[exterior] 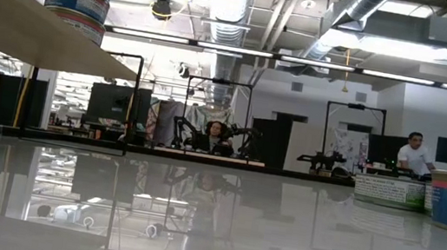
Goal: Stack canned seafood by type on shelf
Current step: Stack the blue tuna can on top of the blue tuna can on the shelf
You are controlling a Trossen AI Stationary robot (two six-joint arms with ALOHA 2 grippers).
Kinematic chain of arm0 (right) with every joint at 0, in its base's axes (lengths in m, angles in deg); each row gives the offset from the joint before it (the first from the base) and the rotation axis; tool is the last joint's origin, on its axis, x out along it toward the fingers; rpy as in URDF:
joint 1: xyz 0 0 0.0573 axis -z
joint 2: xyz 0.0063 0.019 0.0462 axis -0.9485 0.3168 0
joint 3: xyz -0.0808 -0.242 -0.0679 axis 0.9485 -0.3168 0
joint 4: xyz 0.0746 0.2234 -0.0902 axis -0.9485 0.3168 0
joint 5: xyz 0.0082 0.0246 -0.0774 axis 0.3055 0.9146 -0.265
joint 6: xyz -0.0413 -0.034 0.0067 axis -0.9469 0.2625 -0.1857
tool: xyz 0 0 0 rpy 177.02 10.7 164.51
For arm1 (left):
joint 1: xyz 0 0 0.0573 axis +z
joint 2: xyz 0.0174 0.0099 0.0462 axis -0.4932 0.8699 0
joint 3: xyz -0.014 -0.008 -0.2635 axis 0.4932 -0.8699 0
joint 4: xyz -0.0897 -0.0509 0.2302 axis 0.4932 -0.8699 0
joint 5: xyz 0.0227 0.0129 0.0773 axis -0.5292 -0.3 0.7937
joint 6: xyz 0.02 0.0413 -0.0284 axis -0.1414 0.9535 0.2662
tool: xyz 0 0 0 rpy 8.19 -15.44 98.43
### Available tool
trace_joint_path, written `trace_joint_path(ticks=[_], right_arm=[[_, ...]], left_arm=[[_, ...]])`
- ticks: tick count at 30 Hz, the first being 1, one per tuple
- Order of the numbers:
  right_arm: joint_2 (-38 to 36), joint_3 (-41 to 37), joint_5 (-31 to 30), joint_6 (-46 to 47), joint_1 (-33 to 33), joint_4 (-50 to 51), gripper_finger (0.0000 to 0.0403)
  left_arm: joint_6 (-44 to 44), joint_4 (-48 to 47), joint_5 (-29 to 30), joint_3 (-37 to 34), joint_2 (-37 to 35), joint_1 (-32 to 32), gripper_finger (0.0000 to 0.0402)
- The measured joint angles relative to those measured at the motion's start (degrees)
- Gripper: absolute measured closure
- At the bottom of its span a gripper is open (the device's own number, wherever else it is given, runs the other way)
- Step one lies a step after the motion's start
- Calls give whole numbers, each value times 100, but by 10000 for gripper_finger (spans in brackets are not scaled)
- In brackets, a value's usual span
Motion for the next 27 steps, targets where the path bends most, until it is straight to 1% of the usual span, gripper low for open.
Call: trace_joint_path(ticks=[5,11,19,22,27], right_arm=[[-2,0,-42,2,-41,-7,97],[-30,1,-56,-50,-251,-27,97],[-31,2,-150,-240,-514,-470,97],[-31,2,-141,-283,-508,-491,97],[-31,2,76,-127,-333,-480,97]], left_arm=[[-196,-3,2,0,-2,0,103],[-183,-4,8,0,-2,-2,103],[-234,-4,74,-2,-2,0,103],[-253,-4,74,-2,-2,0,103],[-317,-2,74,-2,-2,0,103]])
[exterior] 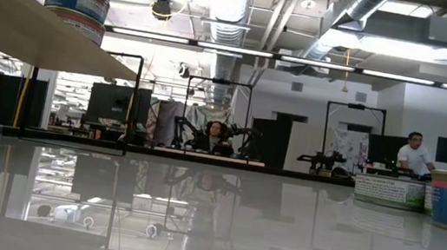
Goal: Stack canned seafood by type on shelf
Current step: Stack the blue tuna can on top of the blue tuna can on the shelf
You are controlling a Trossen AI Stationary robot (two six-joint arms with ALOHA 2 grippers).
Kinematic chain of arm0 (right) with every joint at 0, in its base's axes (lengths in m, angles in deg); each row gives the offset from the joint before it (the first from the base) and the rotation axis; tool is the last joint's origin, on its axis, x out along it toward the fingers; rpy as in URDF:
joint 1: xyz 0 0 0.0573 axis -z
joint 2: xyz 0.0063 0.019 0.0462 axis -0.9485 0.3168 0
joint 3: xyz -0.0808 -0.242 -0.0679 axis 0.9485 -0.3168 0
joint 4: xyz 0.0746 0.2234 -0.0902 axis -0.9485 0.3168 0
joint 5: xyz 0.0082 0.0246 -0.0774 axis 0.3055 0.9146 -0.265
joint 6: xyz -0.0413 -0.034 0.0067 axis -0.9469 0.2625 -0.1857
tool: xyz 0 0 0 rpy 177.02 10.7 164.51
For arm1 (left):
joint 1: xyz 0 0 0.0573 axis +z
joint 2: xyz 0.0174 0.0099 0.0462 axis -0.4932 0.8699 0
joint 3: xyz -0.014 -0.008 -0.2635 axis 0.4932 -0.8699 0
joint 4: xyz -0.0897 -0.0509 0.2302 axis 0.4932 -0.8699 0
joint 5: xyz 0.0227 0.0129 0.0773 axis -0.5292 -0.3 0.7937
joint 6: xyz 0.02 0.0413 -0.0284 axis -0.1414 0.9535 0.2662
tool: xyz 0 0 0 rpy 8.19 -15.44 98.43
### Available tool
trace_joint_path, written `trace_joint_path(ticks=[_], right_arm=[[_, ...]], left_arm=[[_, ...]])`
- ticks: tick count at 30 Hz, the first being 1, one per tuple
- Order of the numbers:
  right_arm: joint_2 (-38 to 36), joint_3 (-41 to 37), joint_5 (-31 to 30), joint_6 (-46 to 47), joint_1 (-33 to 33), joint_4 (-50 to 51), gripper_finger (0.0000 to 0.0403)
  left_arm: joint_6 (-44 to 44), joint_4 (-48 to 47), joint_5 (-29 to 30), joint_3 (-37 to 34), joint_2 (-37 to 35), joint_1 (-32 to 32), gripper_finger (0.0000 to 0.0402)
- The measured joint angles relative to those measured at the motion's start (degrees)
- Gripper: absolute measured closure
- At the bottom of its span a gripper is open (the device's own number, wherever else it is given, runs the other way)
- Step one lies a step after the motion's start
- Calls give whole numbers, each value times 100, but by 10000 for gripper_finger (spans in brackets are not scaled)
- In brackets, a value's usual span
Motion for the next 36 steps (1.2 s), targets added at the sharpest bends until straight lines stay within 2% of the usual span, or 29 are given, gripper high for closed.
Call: trace_joint_path(ticks=[7,22,29,36], right_arm=[[2,0,251,-7,191,44,97],[15,0,375,-4,328,226,97],[15,0,1149,-66,336,269,97],[15,0,960,-203,435,205,97]], left_arm=[[-1,61,16,0,0,-2,103],[21,61,92,0,0,0,103],[21,83,106,0,0,-2,105],[20,90,129,-2,0,-1,106]])
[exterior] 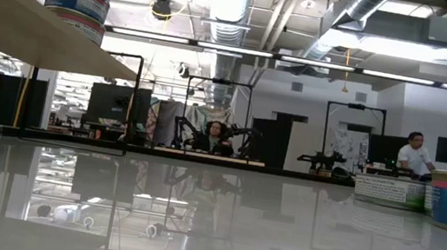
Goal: Stack canned seafood by type on shelf
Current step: Stack the blue tuna can on top of the blue tuna can on the shelf
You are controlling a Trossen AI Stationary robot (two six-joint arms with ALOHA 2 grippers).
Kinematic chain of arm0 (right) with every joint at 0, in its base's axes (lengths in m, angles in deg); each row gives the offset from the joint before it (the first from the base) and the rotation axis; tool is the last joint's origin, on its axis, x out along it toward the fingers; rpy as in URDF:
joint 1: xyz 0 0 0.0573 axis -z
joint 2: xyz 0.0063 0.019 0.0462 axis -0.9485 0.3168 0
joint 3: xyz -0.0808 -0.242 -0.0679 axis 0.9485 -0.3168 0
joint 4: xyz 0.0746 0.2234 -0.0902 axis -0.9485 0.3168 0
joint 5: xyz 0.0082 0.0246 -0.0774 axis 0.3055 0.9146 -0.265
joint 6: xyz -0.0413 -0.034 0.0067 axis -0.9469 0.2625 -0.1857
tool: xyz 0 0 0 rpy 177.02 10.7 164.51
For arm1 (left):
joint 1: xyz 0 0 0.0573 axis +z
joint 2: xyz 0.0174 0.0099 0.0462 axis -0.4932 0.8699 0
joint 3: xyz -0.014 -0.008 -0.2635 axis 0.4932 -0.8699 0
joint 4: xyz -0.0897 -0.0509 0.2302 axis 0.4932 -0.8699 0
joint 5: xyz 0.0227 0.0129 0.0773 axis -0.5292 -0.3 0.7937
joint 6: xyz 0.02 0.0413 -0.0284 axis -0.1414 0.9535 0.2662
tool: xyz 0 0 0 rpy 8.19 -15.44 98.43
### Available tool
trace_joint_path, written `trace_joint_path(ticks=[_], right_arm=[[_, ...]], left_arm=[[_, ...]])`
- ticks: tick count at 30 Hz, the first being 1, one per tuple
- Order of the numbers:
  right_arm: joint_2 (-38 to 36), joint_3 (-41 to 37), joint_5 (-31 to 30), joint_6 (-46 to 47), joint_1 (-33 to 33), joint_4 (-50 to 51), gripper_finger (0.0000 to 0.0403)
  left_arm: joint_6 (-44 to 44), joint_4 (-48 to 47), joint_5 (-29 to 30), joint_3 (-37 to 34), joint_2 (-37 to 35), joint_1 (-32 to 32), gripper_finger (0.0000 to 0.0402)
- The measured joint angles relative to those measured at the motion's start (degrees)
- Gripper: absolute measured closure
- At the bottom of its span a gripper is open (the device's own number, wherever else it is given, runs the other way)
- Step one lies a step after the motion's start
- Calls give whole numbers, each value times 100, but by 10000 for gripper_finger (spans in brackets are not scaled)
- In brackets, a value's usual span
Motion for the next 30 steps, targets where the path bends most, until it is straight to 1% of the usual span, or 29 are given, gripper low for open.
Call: trace_joint_path(ticks=[2,6,10,12,18,20,21,26,30], right_arm=[[-1,0,-23,22,57,-6,97],[0,0,-64,410,140,1,97],[-2,0,-64,259,85,3,97],[0,0,-62,245,28,20,97],[-2,0,-63,243,-40,22,97],[-2,0,-69,244,-65,46,97],[-2,0,-86,224,-72,46,97],[-2,0,-173,141,-120,98,97],[-2,0,-322,136,-121,132,97]], left_arm=[[-61,35,16,0,0,0,106],[-154,48,173,0,-1,-2,107],[-153,50,179,0,-20,9,107],[-189,150,103,0,-53,9,107],[-166,-59,81,-8,-60,16,107],[-200,87,-14,5,-75,18,107],[-165,-47,-25,11,-83,19,107],[-470,-229,-84,0,-92,47,107],[-300,-80,-237,2,-31,41,107]])
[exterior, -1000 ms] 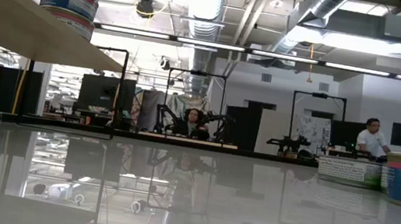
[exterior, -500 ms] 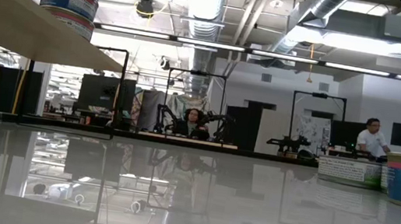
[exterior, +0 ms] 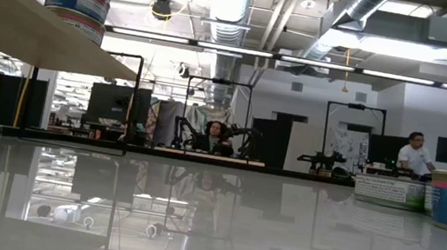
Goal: Stack canned seafood by type on shelf
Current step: Stack the blue tuna can on top of the blue tuna can on the shelf
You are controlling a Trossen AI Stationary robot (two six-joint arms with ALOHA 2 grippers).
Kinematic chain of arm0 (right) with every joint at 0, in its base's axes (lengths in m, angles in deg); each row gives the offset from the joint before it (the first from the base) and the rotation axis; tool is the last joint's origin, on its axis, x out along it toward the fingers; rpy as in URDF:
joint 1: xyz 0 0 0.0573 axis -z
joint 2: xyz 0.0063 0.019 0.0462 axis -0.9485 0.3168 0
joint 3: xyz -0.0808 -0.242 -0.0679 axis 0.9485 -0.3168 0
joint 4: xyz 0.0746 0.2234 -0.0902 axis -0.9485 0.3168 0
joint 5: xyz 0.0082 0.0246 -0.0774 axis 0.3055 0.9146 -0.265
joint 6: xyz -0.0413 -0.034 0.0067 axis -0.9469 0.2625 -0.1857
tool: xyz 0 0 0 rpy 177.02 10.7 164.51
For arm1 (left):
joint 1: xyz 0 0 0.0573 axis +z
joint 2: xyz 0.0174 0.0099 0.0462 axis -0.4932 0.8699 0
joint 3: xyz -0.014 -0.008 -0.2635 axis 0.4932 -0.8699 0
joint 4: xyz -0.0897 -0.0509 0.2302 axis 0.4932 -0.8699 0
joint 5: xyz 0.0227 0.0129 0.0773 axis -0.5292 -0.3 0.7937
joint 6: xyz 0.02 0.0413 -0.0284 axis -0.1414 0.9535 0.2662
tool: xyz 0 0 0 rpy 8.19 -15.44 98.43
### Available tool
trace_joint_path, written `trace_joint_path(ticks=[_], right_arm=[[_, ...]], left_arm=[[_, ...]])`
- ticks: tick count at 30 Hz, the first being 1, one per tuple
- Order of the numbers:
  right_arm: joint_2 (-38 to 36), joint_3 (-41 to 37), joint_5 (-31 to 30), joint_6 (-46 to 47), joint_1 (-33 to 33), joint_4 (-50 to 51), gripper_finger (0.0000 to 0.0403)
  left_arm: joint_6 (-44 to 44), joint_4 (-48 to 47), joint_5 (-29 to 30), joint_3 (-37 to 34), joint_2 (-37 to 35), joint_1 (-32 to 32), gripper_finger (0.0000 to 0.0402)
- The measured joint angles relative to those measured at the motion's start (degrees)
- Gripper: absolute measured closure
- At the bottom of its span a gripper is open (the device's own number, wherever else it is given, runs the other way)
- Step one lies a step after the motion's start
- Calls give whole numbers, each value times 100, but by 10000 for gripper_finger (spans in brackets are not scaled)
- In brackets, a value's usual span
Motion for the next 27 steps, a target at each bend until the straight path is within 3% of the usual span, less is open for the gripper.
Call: trace_joint_path(ticks=[6,8,13,16,19,22,27], right_arm=[[-322,-4,-614,77,-188,377,97],[-593,5,-730,609,-242,869,97],[-1131,10,-732,2741,-205,2999,97],[-1339,-11,-730,3695,-243,4496,97],[-1596,-9,-730,4360,-390,5782,97],[-1877,-349,-986,4754,-625,6196,97],[-2736,-1749,-1450,5651,-1132,5904,97]], left_arm=[[1239,875,-325,0,-6,-149,107],[1662,1301,-625,0,-7,-252,107],[2304,2184,-2488,0,43,-415,107],[2197,2800,-2987,0,143,-402,107],[1781,3337,-2856,0,277,-314,107],[1161,3592,-2952,0,429,-54,107],[714,4046,-3491,0,744,399,107]])
